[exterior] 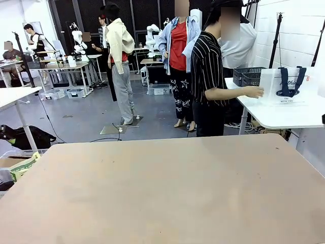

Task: Transfer purchased items from the store into the shopping bag.
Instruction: Open the Reusable shopping bag in the center of the table.

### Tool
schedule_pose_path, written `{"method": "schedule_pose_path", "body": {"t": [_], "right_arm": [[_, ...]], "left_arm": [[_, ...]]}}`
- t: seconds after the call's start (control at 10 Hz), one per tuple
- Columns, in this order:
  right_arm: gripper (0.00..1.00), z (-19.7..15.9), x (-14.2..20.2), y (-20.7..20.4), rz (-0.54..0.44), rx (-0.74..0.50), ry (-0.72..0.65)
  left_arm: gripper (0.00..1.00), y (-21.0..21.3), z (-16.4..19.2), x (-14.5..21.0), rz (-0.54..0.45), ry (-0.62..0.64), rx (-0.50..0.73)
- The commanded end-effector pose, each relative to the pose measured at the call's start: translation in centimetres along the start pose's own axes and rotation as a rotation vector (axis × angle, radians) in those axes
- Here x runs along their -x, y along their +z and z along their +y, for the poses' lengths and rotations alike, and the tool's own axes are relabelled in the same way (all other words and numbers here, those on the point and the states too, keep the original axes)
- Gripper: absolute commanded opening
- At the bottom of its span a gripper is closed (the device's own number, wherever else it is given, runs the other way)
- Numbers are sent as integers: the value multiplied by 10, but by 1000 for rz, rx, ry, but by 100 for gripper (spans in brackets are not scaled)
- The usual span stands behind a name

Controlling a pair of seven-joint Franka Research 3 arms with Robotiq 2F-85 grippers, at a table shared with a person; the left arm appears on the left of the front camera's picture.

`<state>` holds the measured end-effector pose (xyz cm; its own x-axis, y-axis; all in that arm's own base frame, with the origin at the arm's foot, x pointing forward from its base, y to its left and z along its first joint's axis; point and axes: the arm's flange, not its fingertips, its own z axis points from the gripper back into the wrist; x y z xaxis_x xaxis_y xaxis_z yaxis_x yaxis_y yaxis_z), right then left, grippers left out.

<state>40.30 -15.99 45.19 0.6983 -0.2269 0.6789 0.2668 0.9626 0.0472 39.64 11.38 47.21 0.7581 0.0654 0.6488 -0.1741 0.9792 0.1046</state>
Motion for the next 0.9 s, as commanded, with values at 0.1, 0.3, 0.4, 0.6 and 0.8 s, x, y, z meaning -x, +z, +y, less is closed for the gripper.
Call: {"method": "schedule_pose_path", "body": {"t": [0.1,0.3,0.4,0.6,0.8], "right_arm": [[100,-1,0,2,0,10,14],[100,-1,0,2,0,10,14],[100,-1,0,2,0,10,14],[100,-1,0,2,0,10,14],[100,-1,0,2,0,10,14]], "left_arm": [[100,5,4,0,1,-11,-35],[100,5,4,0,1,-11,-35],[100,5,4,0,1,-11,-35],[100,5,4,0,1,-11,-35],[100,5,4,0,1,-11,-35]]}}
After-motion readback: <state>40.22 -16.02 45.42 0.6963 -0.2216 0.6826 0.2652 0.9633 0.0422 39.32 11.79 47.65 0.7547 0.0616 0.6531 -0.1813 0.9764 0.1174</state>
